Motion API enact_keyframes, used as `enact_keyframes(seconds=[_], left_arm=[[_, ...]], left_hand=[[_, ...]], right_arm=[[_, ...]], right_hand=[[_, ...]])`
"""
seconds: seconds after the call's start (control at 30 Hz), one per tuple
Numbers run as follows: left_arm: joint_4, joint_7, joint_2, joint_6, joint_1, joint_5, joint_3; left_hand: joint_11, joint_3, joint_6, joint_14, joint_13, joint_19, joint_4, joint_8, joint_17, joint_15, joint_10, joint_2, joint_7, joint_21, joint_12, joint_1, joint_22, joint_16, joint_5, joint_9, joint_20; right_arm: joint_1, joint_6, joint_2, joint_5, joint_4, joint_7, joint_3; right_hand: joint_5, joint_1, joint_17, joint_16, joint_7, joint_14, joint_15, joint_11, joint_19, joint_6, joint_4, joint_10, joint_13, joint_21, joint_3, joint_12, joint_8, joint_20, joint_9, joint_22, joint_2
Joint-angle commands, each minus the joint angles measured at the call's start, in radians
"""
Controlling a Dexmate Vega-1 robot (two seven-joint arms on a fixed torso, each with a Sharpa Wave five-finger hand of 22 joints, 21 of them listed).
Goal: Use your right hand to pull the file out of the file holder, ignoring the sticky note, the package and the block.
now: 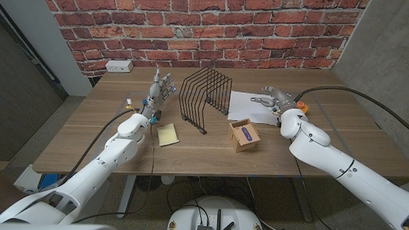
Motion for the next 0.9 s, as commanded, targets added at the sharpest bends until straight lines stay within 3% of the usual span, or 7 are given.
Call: enact_keyframes(seconds=[0.03,0.43,0.7,0.9], left_arm=[[0.000,0.000,0.000,0.001,0.000,0.000,0.000],[0.000,0.000,0.000,0.001,0.000,0.000,0.000],[0.000,0.000,0.000,0.001,0.000,0.000,0.000],[0.000,0.000,0.000,0.001,0.000,0.000,0.000]], left_hand=[[-0.010,-0.005,0.004,0.007,0.005,0.006,0.003,0.007,0.003,-0.004,0.001,0.012,-0.006,0.009,0.006,0.001,0.006,0.006,0.007,0.004,0.002],[-0.008,-0.006,0.004,0.007,0.005,0.006,0.003,0.007,0.003,-0.003,0.000,0.012,-0.005,0.009,0.006,0.001,0.006,0.006,0.007,0.004,0.002],[-0.007,-0.006,0.005,0.007,0.005,0.006,0.003,0.008,0.003,-0.004,0.002,0.012,-0.006,0.009,0.007,0.001,0.006,0.006,0.007,0.004,0.002],[-0.007,-0.006,0.005,0.007,0.005,0.006,0.003,0.008,0.003,-0.004,0.002,0.012,-0.006,0.009,0.007,0.001,0.006,0.007,0.007,0.004,0.003]], right_arm=[[-0.045,0.221,0.006,0.188,0.068,-0.104,0.099],[-0.043,0.503,0.043,0.315,0.219,-0.150,0.131],[-0.031,0.655,0.093,0.368,0.325,-0.176,0.130],[-0.026,0.820,0.147,0.427,0.439,-0.184,0.139]], right_hand=[[0.005,-0.015,-0.003,0.002,-0.002,-0.013,-0.055,-0.003,-0.008,-0.012,0.011,-0.019,0.001,-0.005,0.000,0.003,0.006,-0.033,0.000,-0.001,0.006],[0.005,-0.034,-0.013,0.000,-0.014,-0.038,-0.053,0.002,-0.033,-0.031,0.017,-0.038,-0.002,-0.007,0.000,0.005,0.004,-0.038,-0.001,-0.002,0.016],[0.005,-0.053,-0.018,0.001,-0.007,-0.052,-0.043,0.006,-0.039,-0.041,0.026,-0.045,-0.003,-0.005,-0.002,0.008,0.004,-0.035,-0.002,-0.003,0.025],[0.006,-0.070,-0.020,0.004,-0.003,-0.056,-0.040,0.012,-0.042,-0.043,0.035,-0.045,-0.004,-0.004,-0.004,0.010,0.005,-0.034,-0.002,-0.003,0.035]])
